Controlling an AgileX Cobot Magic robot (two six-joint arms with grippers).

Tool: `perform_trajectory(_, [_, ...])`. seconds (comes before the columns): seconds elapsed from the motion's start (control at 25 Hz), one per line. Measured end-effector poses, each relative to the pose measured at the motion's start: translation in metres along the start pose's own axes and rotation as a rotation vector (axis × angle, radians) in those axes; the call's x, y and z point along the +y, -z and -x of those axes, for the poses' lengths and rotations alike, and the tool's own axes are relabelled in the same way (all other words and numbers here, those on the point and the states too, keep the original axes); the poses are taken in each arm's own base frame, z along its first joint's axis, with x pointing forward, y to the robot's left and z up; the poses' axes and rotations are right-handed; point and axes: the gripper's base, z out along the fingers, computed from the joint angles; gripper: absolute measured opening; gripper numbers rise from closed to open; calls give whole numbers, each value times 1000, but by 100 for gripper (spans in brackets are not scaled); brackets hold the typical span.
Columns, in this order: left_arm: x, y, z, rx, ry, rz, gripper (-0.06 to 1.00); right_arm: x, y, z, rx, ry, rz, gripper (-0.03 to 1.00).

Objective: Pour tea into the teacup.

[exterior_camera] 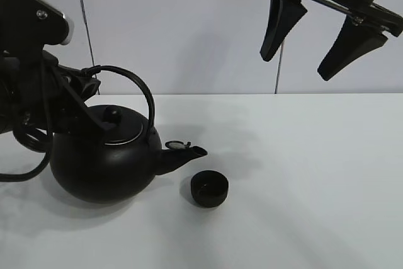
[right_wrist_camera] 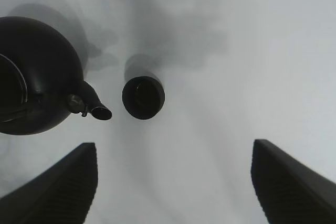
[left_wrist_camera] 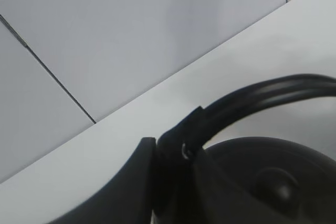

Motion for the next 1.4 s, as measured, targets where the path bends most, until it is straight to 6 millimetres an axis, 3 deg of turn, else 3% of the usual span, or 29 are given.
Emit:
perform_trajectory(0.92, [2, -5, 3, 41, 56, 22, 11, 0, 0, 0, -1, -2, 4, 56])
perform_trajectory(1.4, [1, -5, 3, 47, -26, 16, 11, 0, 0, 0, -2, -2, 4, 56])
